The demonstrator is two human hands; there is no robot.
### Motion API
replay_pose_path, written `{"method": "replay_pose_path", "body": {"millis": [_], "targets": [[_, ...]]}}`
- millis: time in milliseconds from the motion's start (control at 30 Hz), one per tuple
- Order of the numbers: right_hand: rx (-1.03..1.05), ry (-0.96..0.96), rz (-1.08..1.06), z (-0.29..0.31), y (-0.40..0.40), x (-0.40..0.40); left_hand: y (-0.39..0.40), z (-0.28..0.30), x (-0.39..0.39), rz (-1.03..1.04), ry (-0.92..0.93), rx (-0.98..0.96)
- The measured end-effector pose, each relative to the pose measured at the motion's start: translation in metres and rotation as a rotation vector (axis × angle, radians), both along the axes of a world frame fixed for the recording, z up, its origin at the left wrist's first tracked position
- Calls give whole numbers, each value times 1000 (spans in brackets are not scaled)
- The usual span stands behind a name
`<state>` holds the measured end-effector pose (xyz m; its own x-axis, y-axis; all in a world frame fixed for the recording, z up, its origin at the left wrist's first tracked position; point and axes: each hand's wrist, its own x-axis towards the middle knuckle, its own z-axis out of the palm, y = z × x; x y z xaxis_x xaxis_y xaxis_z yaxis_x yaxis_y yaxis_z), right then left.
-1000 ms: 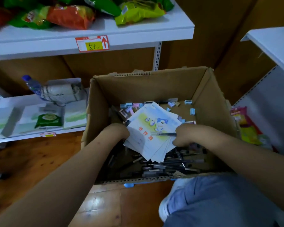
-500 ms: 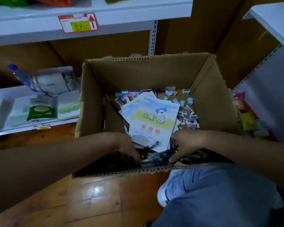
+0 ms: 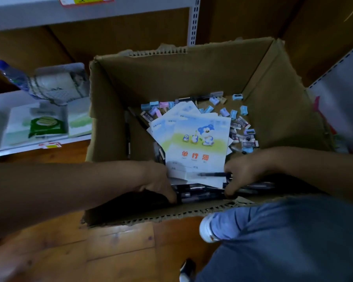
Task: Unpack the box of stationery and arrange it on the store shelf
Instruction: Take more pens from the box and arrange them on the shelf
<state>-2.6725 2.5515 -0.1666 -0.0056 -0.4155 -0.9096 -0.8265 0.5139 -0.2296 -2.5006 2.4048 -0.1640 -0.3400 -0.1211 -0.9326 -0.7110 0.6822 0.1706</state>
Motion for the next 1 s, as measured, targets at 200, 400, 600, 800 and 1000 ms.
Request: {"method": "replay_pose_path", "body": {"millis": [200,400,600,800,1000], "targets": [[109,-136,-287,3,-2,6,0,-3,1,48,46,100],[205,-37,-318,29,-6,-6,2,4,-11,-94,-66,209],[205,-116,-376,46,-3,-8,6,-4,-2,-67,79,265],[118,-145,-643,67,1,-30,9,14,-13,221,169,325],[68,-136,-800,109,10,-30,3,45,-10,636,379,288]]}}
